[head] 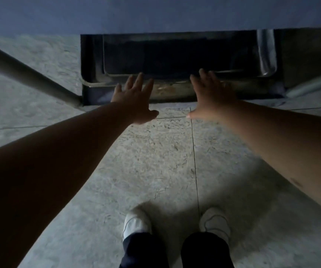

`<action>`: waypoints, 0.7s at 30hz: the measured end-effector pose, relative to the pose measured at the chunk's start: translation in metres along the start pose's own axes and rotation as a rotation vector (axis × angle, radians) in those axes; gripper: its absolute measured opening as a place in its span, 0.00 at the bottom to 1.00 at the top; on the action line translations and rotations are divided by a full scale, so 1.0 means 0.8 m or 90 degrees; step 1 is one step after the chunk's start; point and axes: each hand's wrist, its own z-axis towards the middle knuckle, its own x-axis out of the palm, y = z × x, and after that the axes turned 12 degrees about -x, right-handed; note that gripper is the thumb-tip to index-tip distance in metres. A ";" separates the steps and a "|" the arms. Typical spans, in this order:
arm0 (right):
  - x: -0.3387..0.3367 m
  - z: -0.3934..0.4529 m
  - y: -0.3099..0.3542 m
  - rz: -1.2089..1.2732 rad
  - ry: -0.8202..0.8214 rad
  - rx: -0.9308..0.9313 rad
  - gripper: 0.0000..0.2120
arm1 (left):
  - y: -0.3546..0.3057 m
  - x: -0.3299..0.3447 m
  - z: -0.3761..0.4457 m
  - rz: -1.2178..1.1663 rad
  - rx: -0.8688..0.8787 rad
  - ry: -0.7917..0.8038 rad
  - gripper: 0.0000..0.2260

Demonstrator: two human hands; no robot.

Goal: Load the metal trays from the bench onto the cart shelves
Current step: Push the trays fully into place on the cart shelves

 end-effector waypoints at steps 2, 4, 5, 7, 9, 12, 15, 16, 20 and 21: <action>0.009 0.015 -0.011 0.001 0.006 0.018 0.58 | -0.001 0.010 0.017 -0.017 -0.006 0.012 0.46; 0.016 0.018 -0.017 0.008 -0.007 0.034 0.57 | -0.002 0.017 0.023 -0.045 -0.016 -0.005 0.46; 0.019 0.016 -0.018 0.010 -0.021 0.032 0.56 | -0.003 0.020 0.022 -0.060 -0.022 -0.016 0.45; 0.021 0.008 -0.015 0.011 -0.036 0.020 0.54 | -0.004 0.022 0.015 -0.072 -0.035 -0.019 0.44; 0.022 -0.004 -0.008 0.004 -0.028 0.014 0.53 | -0.006 0.023 0.004 -0.076 -0.045 -0.005 0.44; 0.023 -0.022 0.003 0.019 0.014 0.015 0.53 | -0.009 0.027 -0.020 -0.089 -0.057 0.017 0.44; 0.022 -0.035 0.008 0.040 0.047 0.008 0.54 | -0.010 0.032 -0.040 -0.087 -0.066 0.035 0.45; 0.022 -0.038 0.008 0.038 0.051 0.007 0.54 | -0.012 0.032 -0.044 -0.086 -0.064 0.034 0.44; 0.026 -0.050 0.005 0.020 0.069 0.000 0.55 | -0.019 0.033 -0.057 -0.083 -0.061 0.028 0.44; 0.028 -0.053 0.005 0.023 0.070 0.000 0.55 | -0.020 0.034 -0.060 -0.078 -0.064 0.032 0.44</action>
